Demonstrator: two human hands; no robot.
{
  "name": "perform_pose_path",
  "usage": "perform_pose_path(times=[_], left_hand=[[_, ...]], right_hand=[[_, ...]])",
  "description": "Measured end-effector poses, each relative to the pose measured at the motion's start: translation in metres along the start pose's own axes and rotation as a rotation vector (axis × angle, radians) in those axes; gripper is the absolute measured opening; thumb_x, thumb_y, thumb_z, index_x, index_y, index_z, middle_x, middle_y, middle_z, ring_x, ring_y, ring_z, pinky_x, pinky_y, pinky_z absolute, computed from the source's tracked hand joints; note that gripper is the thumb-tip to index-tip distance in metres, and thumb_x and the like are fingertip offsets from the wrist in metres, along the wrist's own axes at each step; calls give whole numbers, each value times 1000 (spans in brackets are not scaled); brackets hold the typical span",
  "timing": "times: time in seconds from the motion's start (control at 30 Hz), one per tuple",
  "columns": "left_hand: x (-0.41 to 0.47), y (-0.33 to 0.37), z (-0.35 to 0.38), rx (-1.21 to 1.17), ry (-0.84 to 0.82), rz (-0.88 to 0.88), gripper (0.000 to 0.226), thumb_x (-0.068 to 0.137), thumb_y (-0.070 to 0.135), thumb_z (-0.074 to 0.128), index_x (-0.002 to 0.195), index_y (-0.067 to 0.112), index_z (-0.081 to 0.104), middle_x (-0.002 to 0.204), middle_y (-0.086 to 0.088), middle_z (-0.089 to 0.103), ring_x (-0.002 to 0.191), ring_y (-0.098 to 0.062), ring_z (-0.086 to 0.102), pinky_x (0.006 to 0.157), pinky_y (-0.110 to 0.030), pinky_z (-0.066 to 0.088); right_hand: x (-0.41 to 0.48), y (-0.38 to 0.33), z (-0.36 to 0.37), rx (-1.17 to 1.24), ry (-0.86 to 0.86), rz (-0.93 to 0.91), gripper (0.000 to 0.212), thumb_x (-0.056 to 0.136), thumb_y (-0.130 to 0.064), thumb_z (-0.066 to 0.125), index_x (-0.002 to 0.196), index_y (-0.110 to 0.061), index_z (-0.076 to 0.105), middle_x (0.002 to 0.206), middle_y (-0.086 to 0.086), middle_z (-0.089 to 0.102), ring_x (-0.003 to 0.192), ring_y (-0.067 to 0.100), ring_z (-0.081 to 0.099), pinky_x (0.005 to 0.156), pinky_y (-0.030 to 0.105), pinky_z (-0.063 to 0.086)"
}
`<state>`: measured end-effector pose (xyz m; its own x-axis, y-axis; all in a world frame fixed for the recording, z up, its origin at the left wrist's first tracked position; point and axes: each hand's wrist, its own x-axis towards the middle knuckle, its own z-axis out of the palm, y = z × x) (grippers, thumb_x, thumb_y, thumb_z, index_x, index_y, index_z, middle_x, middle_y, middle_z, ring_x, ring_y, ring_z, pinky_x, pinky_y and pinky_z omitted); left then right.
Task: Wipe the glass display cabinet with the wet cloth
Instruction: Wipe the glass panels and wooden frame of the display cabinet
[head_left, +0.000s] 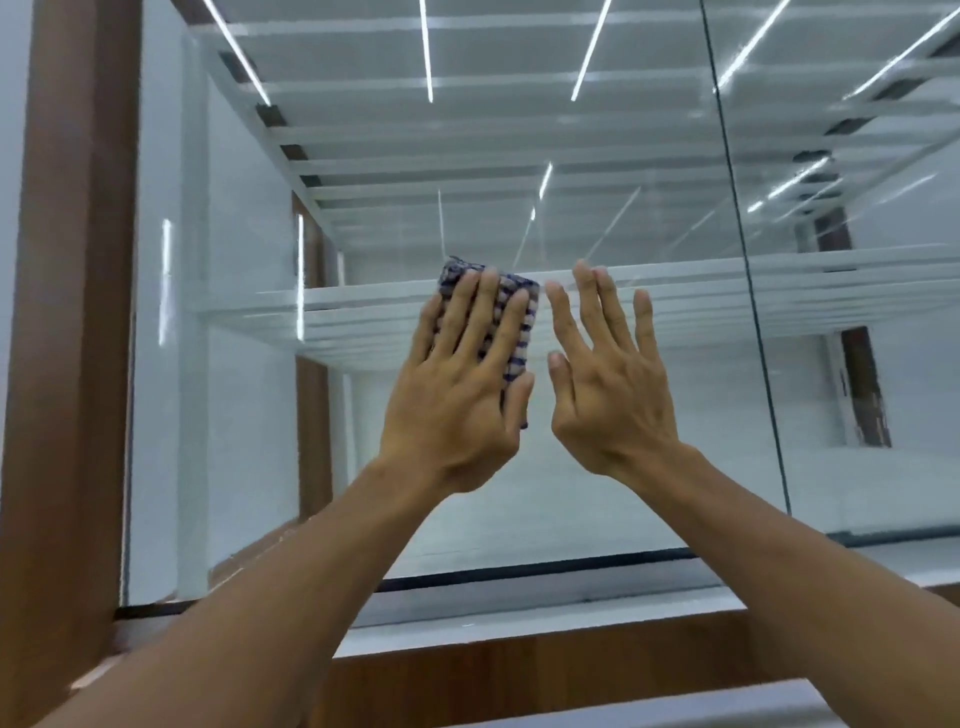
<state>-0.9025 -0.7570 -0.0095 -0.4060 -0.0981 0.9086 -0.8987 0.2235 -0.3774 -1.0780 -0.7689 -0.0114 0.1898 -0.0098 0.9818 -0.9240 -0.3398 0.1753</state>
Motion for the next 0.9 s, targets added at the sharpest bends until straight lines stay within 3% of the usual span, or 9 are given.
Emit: perform_pose_path(times=[0.07, 0.13, 0.33, 0.5, 0.7, 0.9], left_hand=[[31, 20, 2, -45, 27, -100, 70, 105, 43, 21, 165, 12, 3, 172, -15, -7, 160, -27, -10, 129, -45, -10], [51, 46, 5, -55, 24, -84, 68, 106, 41, 19, 165, 11, 3, 172, -16, -6, 160, -28, -10, 129, -45, -10], [35, 74, 10, 47, -164, 353, 68, 105, 47, 10, 163, 16, -8, 171, -11, -15, 158, -24, -21, 129, -46, -8], [102, 109, 10, -26, -120, 94, 71, 104, 45, 14, 163, 13, -10, 171, -13, -16, 157, -25, -21, 127, -45, -15], [81, 148, 29, -57, -106, 191, 72, 104, 44, 11, 162, 7, -7, 171, -18, -14, 158, -29, -18, 129, -49, -10], [29, 151, 33, -37, -127, 343, 69, 106, 44, 6, 164, 7, -4, 171, -16, -13, 158, -28, -17, 129, -51, -2]], right_hand=[[-5, 15, -5, -14, 6, 9, 61, 104, -31, 23, 162, -11, 20, 170, 17, 9, 159, 29, 2, 127, 58, 5], [-10, 28, -12, -47, 10, 51, 60, 105, -31, 22, 161, -9, 21, 169, 18, 11, 159, 30, 4, 127, 59, 6], [-43, 97, -44, -191, -21, 169, 67, 102, -32, 24, 163, -10, 9, 170, 19, -3, 158, 32, -6, 125, 62, -4], [-69, 114, -49, -54, 44, 250, 68, 100, -26, 25, 163, -6, 8, 171, 18, 1, 159, 29, -3, 128, 56, 0], [-78, 115, -49, -3, 89, 249, 63, 101, -22, 24, 160, -4, 14, 170, 18, 10, 159, 28, 3, 129, 49, 0], [-92, 108, -45, -27, 89, 241, 62, 102, -21, 26, 160, -1, 18, 169, 21, 12, 158, 31, 6, 128, 56, 6]])
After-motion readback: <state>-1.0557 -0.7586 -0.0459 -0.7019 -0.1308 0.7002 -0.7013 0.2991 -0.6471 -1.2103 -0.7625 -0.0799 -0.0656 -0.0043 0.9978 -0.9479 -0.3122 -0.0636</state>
